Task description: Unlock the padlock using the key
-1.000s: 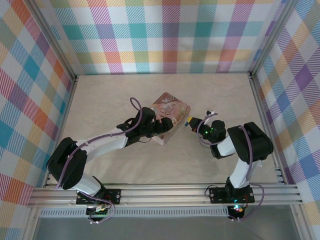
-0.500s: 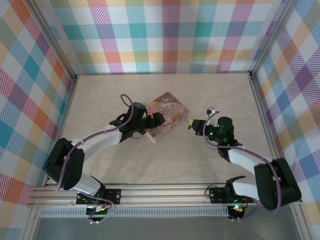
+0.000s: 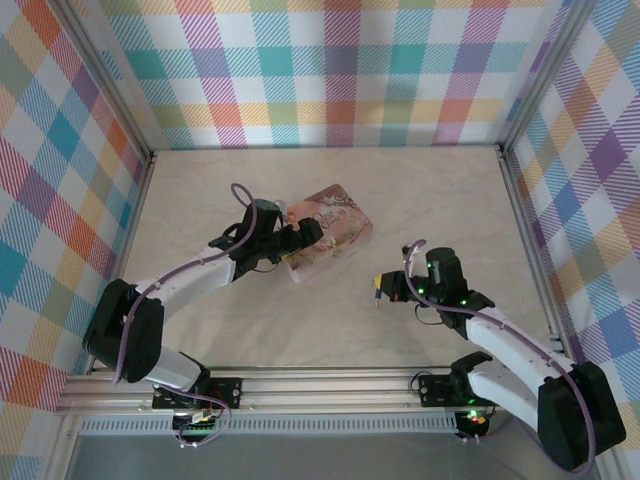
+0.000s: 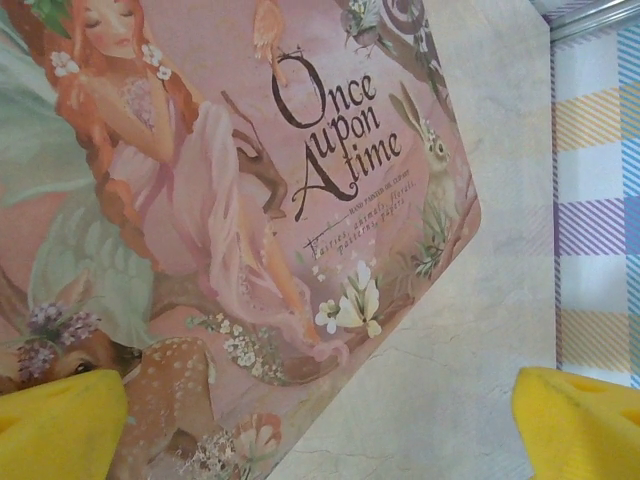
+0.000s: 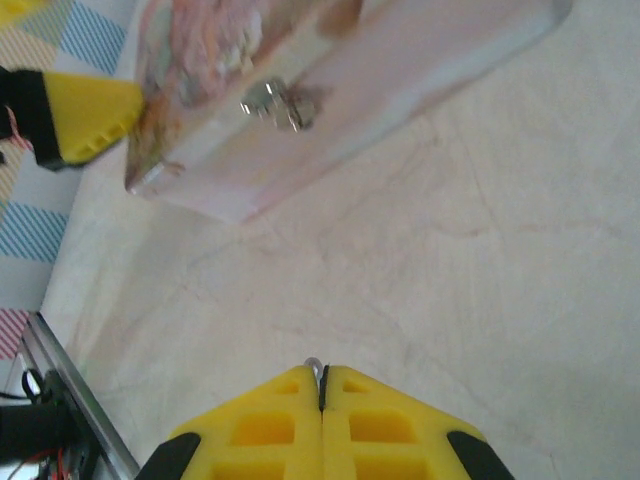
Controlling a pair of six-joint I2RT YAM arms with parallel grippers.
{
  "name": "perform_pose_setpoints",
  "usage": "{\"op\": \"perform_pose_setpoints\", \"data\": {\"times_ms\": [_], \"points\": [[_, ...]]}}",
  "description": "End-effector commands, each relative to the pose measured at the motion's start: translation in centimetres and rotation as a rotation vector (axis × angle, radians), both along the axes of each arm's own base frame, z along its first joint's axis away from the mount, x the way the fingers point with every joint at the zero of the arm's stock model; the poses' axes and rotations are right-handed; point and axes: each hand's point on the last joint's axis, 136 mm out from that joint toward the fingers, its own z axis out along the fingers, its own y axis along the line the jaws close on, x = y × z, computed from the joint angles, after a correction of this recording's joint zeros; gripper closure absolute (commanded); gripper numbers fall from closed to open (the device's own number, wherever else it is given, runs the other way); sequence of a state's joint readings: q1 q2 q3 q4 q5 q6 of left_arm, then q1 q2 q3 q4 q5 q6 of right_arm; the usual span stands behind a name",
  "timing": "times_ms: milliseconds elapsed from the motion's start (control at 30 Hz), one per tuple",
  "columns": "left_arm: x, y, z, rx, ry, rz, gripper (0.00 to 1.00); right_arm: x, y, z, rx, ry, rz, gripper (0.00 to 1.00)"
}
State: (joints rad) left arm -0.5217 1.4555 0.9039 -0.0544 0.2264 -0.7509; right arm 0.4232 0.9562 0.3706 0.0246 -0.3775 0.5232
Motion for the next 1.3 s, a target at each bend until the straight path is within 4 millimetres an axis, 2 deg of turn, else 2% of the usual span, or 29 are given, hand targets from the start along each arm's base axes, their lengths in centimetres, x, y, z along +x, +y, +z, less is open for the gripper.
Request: {"op": "perform_pose_setpoints", "data": {"times_ms": [0, 267, 400, 567, 1033, 1267], "points": [[-0.9, 1.4, 0.0, 0.028, -0.005, 0.007, 0.0, -1.7, 0.0, -1.8, -0.03, 0.079, 0.015, 1.0], [-2.3, 3.2, 2.9, 0.057, -0.128, 0.005, 0.0, -2.9, 0.2, -3.8, -0.071, 0.144, 0.036, 1.0], [-2.8, 4.3, 3.8, 0.091, -0.174, 0.019, 0.0, -2.9, 0.2, -4.4, -0.083, 0.161, 0.036, 1.0], [-3.1, 4.8, 4.6, 0.106, -0.199, 0.022, 0.0, -2.8, 0.6, -5.3, -0.092, 0.187, 0.04, 1.0], [-3.2, 5.1, 5.1, 0.1, -0.205, 0.042, 0.0, -2.0, 2.1, -7.4, -0.101, 0.238, 0.079, 1.0], [-3.3, 5.3, 4.5, 0.113, -0.192, 0.048, 0.0, -1.5, 3.4, -8.3, -0.08, 0.256, 0.108, 0.99]]}}
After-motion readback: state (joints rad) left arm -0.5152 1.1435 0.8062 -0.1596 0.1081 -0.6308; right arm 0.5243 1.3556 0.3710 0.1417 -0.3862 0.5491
